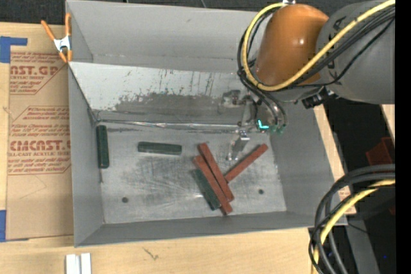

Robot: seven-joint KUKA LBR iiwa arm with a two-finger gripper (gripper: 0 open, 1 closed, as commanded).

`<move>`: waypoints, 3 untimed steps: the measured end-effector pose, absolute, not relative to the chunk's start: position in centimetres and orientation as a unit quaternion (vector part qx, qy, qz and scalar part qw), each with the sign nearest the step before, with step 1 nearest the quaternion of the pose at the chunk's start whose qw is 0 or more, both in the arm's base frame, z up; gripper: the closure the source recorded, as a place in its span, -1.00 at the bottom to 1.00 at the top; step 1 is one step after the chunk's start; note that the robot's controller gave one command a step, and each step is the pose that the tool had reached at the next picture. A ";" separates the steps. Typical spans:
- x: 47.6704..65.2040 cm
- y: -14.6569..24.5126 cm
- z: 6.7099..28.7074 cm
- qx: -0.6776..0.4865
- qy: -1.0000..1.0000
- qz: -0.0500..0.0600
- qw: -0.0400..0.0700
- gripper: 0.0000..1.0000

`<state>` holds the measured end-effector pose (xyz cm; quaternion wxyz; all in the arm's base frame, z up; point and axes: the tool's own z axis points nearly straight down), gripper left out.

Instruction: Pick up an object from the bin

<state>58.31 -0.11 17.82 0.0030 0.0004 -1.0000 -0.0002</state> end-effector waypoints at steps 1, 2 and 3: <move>58.5 -0.1 18.3 0.000 -1.000 0.000 -0.001 -1.00; 51.6 -8.0 7.1 -0.005 -1.000 0.000 0.003 1.00; 51.6 -8.0 7.1 -0.005 -1.000 0.000 0.002 1.00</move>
Offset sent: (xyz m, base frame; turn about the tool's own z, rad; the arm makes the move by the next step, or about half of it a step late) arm -0.0666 -0.0789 -0.1082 0.0098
